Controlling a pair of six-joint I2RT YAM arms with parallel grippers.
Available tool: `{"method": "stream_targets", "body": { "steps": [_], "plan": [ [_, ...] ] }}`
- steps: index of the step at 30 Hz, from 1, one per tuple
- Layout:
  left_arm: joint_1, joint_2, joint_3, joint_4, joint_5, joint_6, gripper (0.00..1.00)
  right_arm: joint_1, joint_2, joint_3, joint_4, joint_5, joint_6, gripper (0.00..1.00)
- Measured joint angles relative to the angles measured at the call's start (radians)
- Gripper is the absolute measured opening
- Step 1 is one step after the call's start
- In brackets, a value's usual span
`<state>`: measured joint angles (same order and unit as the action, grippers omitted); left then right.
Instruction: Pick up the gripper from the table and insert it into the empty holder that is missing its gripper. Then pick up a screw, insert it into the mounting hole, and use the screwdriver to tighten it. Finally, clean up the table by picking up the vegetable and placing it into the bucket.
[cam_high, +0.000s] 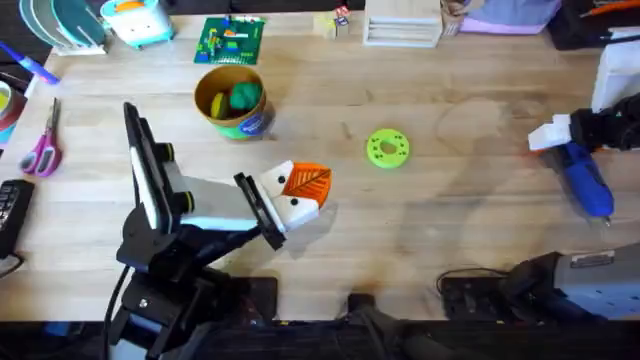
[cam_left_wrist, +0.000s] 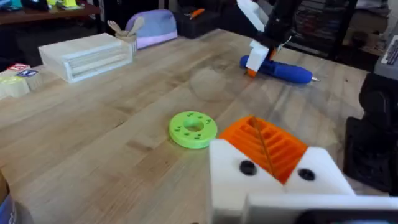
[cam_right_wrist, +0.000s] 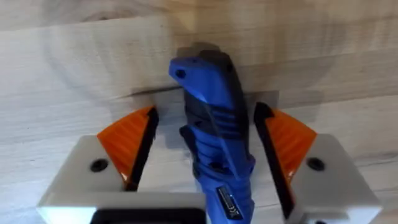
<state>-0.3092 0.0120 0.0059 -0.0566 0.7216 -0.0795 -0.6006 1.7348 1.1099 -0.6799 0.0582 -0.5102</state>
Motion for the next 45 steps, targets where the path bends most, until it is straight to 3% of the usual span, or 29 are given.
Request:
{"method": "stream_targets", "body": {
  "steps": [5,9,12,18,22,25,26,30,31,37,45],
  "plan": [
    [0.000,0.000,0.000,0.000,0.000,0.000,0.008,0.000,0.006,0.004,-0.008,-0.001,0.000,0.983],
    [0.000,0.000,0.000,0.000,0.000,0.000,0.008,0.000,0.008,0.006,-0.014,-0.007,0.001,0.918],
    [0.000,0.000,0.000,0.000,0.000,0.000,0.008,0.000,0.008,0.006,-0.017,-0.014,0.000,0.829],
    [0.000,0.000,0.000,0.000,0.000,0.000,0.008,0.003,0.011,0.006,-0.026,-0.039,0.000,0.535],
    [0.000,0.000,0.000,0.000,0.000,0.000,0.008,0.003,0.011,0.006,-0.028,-0.042,-0.001,0.495],
    [0.000,0.000,0.000,0.000,0.000,0.000,0.008,0.003,0.011,0.006,-0.023,-0.036,-0.007,0.383],
    [0.000,0.000,0.000,0.000,0.000,0.000,0.008,0.002,0.011,0.006,-0.023,-0.035,-0.008,0.411],
    [0.000,0.000,0.000,0.000,0.000,0.000,0.008,-0.001,0.012,0.008,-0.006,-0.013,-0.011,0.941],
    [0.000,0.000,0.000,0.000,0.000,0.000,0.008,-0.005,0.012,0.009,-0.004,-0.011,-0.010,0.977],
    [0.000,0.000,0.000,0.000,0.000,0.000,0.008,-0.007,0.012,0.010,-0.015,-0.008,-0.010,0.992],
    [0.000,0.000,0.000,0.000,0.000,0.000,0.008,-0.006,0.021,0.040,-0.109,-0.087,-0.011,0.993]
  ]
}}
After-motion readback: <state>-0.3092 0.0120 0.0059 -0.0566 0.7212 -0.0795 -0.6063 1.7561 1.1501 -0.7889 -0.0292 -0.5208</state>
